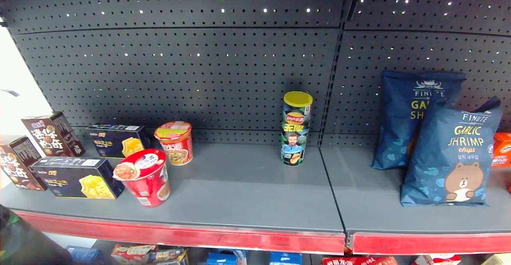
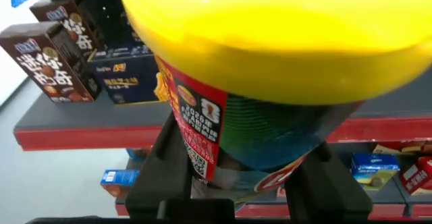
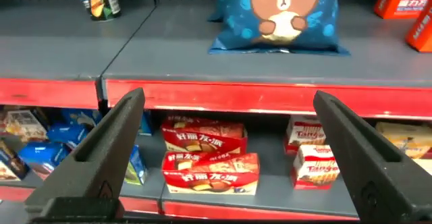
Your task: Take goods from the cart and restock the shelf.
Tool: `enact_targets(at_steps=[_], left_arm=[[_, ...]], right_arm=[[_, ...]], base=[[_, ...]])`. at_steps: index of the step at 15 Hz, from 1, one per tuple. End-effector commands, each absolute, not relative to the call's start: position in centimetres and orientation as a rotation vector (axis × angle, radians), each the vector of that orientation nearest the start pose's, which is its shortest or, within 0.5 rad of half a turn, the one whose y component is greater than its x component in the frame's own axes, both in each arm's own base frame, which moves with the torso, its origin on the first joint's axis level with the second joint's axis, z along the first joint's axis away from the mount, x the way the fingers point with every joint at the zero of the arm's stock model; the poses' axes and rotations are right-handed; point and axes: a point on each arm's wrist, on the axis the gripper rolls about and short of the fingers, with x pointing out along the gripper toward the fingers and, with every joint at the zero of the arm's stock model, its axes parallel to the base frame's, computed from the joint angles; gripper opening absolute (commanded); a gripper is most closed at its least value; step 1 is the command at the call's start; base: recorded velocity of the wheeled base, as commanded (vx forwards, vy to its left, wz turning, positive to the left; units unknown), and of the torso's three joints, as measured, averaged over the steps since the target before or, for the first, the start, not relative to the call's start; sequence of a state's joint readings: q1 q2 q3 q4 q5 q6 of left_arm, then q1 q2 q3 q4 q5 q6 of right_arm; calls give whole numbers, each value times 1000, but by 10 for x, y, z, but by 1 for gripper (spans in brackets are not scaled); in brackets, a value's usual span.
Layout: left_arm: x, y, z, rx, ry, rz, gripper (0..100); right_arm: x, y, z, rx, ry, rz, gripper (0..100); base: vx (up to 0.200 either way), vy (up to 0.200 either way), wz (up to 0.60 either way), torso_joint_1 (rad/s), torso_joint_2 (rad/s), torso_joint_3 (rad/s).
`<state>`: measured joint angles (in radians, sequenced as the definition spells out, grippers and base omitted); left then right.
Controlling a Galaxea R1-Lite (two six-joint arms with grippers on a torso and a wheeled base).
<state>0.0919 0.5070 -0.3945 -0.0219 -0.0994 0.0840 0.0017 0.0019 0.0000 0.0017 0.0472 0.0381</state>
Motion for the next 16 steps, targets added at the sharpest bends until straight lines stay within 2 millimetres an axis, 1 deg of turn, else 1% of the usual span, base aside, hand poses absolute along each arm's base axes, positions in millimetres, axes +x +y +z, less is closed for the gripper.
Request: enact_targets(at_steps=[1,2,3,4,5,6,7,8,9,10,11,12,13,15,16], left_arm=[[16,-1,203,86,50,-11,0],[16,-1,205,86,44,-10,0],[15,-1,206,87,41,-10,0],[15,-1,204,94,45,-11,0],[15,-1,204,95,45,-11,0],[14,-1,204,96,41,-10,0],[15,-1,204,96,42,-8,0],[15,-1,204,96,42,-8,0],[14,-1,202,95,45,-11,0],[14,-1,202,95,45,-11,0],[13,-1,200,94,47,-16,0],[14,-1,194,89,62,-24,0],[16,-1,194,84,66,-32,0],[19,-1,194,69,81,-54,0],[19,-1,196,70,79,-61,0]], right_arm=[[-25,2,103,-51,-46,117,100],[-19,2,146,-3,-57,150,100],[19,5,223,77,-56,214,100],[36,7,250,51,-71,267,100],[47,10,256,25,-50,295,100],[78,18,264,-23,4,365,100],[100,24,269,-22,14,420,100],[117,28,270,-10,39,480,100],[132,32,275,3,47,563,100],[133,33,275,4,46,571,100],[154,37,278,12,77,672,100],[173,42,276,7,108,741,100],[191,46,271,-24,123,760,100],[224,53,257,-91,129,785,100],[243,57,246,-88,163,801,100]], base=[[0,0,0,0,0,0],[0,0,0,0,0,0],[0,0,0,0,0,0],[0,0,0,0,0,0],[0,0,0,0,0,0],[0,0,0,0,0,0],[0,0,0,0,0,0],[0,0,0,0,0,0],[0,0,0,0,0,0],[0,0,0,0,0,0],[0,0,0,0,0,0],[0,0,0,0,0,0],[0,0,0,0,0,0],[0,0,0,0,0,0],[0,0,0,0,0,0]])
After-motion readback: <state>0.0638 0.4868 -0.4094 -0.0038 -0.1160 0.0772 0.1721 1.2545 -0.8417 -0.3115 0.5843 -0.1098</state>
